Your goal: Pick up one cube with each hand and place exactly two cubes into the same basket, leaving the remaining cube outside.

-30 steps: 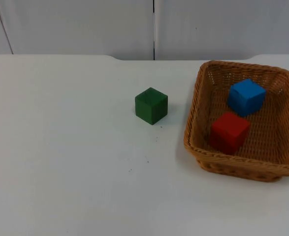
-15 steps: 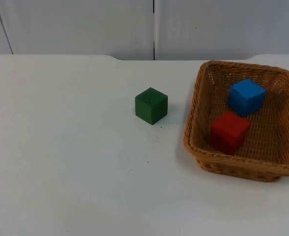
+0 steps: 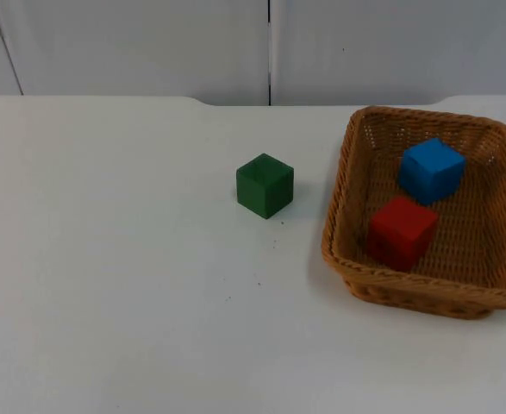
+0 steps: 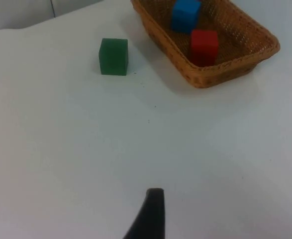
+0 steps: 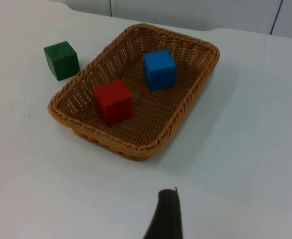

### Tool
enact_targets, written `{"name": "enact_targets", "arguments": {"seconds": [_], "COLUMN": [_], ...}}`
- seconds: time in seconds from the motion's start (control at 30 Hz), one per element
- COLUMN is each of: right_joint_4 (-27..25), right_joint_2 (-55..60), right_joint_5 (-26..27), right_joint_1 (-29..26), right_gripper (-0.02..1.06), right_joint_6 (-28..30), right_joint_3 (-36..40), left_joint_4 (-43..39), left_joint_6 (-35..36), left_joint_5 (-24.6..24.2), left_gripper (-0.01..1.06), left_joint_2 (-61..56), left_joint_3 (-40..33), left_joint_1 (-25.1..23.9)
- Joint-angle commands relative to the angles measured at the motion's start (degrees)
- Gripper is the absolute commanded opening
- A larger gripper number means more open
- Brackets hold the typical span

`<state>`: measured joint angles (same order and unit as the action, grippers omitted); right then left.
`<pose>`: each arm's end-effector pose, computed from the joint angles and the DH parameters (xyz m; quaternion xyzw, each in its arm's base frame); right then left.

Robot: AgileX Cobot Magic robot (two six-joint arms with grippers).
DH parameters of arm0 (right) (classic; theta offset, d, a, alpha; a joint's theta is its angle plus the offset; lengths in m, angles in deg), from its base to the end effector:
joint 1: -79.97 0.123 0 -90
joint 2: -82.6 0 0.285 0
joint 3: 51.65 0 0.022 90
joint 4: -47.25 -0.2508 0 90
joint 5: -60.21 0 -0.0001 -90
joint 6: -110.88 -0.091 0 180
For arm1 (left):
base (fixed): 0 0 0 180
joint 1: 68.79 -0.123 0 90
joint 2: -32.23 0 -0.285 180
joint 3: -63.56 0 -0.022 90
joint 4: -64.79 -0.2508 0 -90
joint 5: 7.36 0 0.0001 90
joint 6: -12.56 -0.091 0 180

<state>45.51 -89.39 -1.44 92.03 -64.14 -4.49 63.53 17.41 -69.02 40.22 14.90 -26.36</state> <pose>-0.0081 0.0008 0.2829 -0.1270 0.8422 0.0475 0.5218 -0.0023 0.0045 0.2756 0.2761 0.8129 -0.1955 0.4741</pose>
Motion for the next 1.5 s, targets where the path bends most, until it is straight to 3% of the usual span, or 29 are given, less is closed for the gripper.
{"name": "enact_targets", "arguments": {"seconds": [0.0,0.8,0.87,0.93,0.97,1.1,1.2,1.37,1.47], "right_joint_4": [0.1,0.0,0.2,0.2,0.2,0.2,0.2,1.2,1.3], "right_joint_2": [-0.2,-0.2,-0.2,-0.2,-0.2,-0.2,-0.2,-0.2,-0.2], "right_joint_5": [-0.2,-0.2,-0.2,-0.2,-0.2,-0.2,-0.2,-0.2,-0.2], "right_joint_1": [-0.2,-0.2,-0.2,-0.2,-0.2,-0.2,-0.2,-0.2,-0.2], "right_gripper": [0.66,0.67,0.72,0.84,0.84,1.05,1.05,1.05,1.05], "right_joint_6": [0.4,0.4,0.4,0.4,0.4,0.4,0.4,-1.3,-1.6], "right_joint_3": [0.5,0.5,0.5,0.5,0.5,0.5,0.5,0.5,0.5], "left_joint_4": [-0.4,0.3,0.3,0.3,0.3,0.3,0.3,0.3,0.3], "left_joint_6": [0.4,-3.3,-3.3,-3.3,-3.3,-3.3,-3.3,-3.3,-3.3], "left_joint_5": [0.1,0.1,0.1,0.1,0.1,0.1,0.1,0.1,0.1], "left_gripper": [0.8,0.8,0.8,0.8,0.8,0.82,0.87,1.05,1.05], "left_joint_2": [-0.2,-0.2,-0.2,-0.2,-0.2,-0.2,-0.2,-0.2,-0.2], "left_joint_3": [-0.3,-0.3,-0.3,-0.3,-0.3,-0.3,-0.3,-0.3,-0.3], "left_joint_1": [0.1,0.1,0.1,0.1,0.1,0.1,0.1,0.1,0.1]}}
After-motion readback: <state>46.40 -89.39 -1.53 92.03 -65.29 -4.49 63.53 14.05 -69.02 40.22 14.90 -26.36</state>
